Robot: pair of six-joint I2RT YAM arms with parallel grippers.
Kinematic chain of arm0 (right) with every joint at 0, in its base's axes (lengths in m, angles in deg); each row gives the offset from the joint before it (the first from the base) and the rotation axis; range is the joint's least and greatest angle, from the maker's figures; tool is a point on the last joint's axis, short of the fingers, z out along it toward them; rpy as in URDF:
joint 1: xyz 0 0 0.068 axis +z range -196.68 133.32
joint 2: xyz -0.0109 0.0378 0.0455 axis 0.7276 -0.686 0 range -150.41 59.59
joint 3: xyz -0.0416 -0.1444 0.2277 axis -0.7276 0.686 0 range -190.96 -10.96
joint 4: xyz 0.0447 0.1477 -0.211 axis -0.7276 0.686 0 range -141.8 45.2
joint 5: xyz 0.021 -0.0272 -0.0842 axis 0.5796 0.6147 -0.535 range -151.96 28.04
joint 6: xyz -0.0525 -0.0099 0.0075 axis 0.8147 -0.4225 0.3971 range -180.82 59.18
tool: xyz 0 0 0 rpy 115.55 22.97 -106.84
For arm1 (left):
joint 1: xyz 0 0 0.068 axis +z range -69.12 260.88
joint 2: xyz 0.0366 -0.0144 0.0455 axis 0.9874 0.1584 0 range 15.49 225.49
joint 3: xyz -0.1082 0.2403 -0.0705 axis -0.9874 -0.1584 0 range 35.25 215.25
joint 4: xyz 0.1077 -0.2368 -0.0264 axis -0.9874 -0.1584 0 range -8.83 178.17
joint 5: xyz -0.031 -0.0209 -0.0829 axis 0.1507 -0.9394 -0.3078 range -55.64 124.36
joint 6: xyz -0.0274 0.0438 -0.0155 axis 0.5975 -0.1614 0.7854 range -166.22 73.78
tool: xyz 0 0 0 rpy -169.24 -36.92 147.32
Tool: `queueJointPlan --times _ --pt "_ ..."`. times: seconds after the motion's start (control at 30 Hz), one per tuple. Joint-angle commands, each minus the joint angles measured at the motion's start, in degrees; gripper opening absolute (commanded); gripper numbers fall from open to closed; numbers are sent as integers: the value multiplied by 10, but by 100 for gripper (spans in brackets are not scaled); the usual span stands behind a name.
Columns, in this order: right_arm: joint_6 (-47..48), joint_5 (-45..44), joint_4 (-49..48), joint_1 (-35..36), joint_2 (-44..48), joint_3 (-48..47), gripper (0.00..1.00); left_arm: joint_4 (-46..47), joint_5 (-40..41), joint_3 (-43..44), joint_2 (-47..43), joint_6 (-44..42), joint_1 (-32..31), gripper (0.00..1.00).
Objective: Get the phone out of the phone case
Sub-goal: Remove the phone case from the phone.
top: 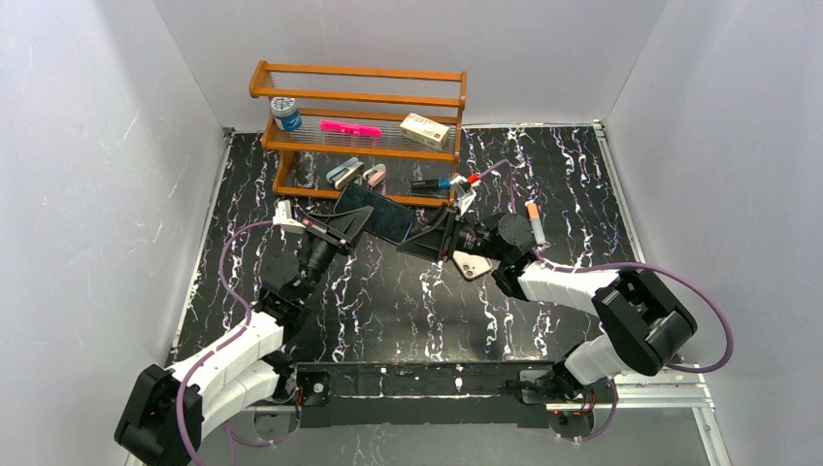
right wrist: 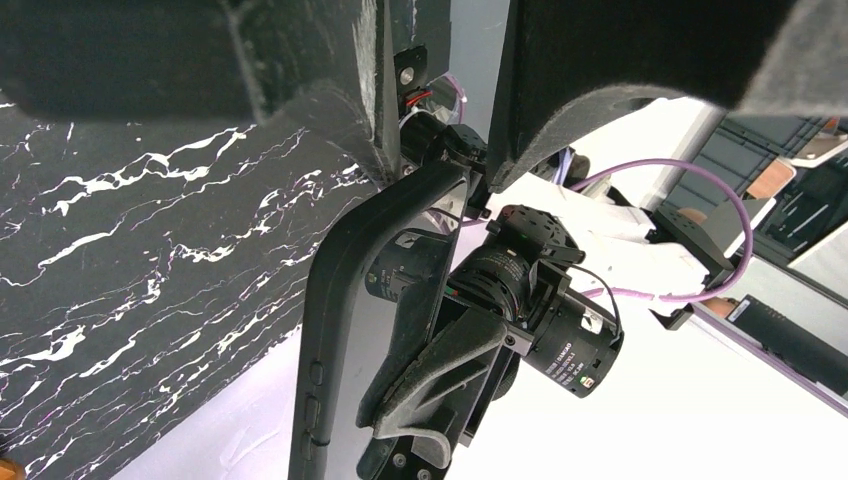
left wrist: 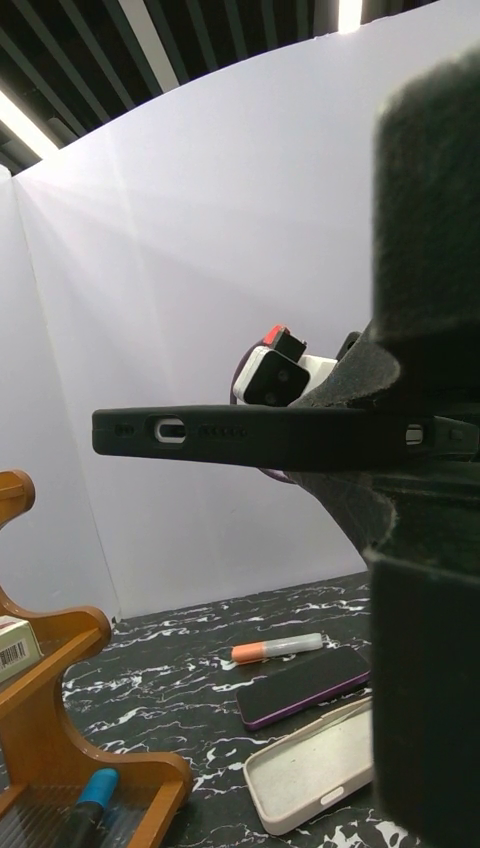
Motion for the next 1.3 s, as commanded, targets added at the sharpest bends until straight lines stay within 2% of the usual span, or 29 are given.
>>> queueJointPlan --times 0.0,0.27,0.43,0.5,0.77,0.9,1.03,1.27 --pt "23 2 -42 2 2 -24 42 58 0 3 -8 12 1 0" --pt "73 18 -33 2 1 -26 18 59 -33 7 25 45 2 0" --pt "150 24 12 3 12 -32 4 58 -60 18 50 68 1 0" --pt "189 24 46 2 18 -39 1 57 -69 23 53 70 2 0" --pt "343 42 178 3 41 -76 1 33 -92 40 56 71 2 0" --pt "384 32 214 2 53 -84 1 26 -96 45 58 63 2 0" --pt "385 25 231 2 64 -85 1 15 -94 49 53 41 2 0" --pt "274 18 158 2 73 -30 36 13 -77 47 42 21 2 0"
